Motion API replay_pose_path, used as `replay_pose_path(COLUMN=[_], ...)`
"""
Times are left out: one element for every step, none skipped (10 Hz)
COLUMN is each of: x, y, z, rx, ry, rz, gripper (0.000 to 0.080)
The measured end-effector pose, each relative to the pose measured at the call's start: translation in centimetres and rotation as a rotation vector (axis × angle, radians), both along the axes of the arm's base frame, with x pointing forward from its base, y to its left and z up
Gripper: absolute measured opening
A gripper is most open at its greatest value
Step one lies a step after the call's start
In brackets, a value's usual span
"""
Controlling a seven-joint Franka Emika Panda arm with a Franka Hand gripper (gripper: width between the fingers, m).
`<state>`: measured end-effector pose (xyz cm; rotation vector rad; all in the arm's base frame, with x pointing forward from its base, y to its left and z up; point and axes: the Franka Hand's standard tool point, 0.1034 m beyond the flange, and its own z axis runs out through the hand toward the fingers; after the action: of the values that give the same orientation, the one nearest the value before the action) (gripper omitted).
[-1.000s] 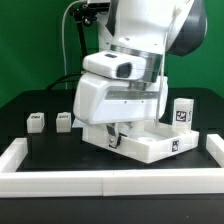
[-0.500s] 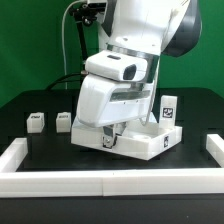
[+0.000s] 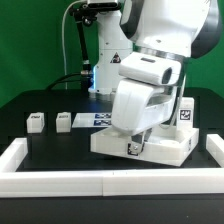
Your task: Assemble square table
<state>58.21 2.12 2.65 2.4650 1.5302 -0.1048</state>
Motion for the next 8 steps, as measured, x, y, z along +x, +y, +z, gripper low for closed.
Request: replay_pose_path(x=[0.7, 0.5, 0.5, 0.5, 0.5, 0.6, 0.6, 0.6], y=[1.2, 0.6, 0.4, 0.4, 0.3, 0.2, 0.0, -0.2], z=[-0.1, -0.1, -0.1, -0.1, -0.1, -0.1, -0.1, -0.1], rx=[-0.003, -0.004, -0.004, -0.006, -0.007, -0.011, -0.022, -0.031], ry=[0.002, 0.004, 0.003, 0.004, 0.004, 0.012, 0.026, 0.033], rz=[0.029, 0.022, 0.013, 0.017, 0.017, 0.053, 0.11, 0.144], gripper=[0.0067, 0.0067, 0.0067, 0.0067, 0.0067, 0.0067, 0.0067, 0.0067])
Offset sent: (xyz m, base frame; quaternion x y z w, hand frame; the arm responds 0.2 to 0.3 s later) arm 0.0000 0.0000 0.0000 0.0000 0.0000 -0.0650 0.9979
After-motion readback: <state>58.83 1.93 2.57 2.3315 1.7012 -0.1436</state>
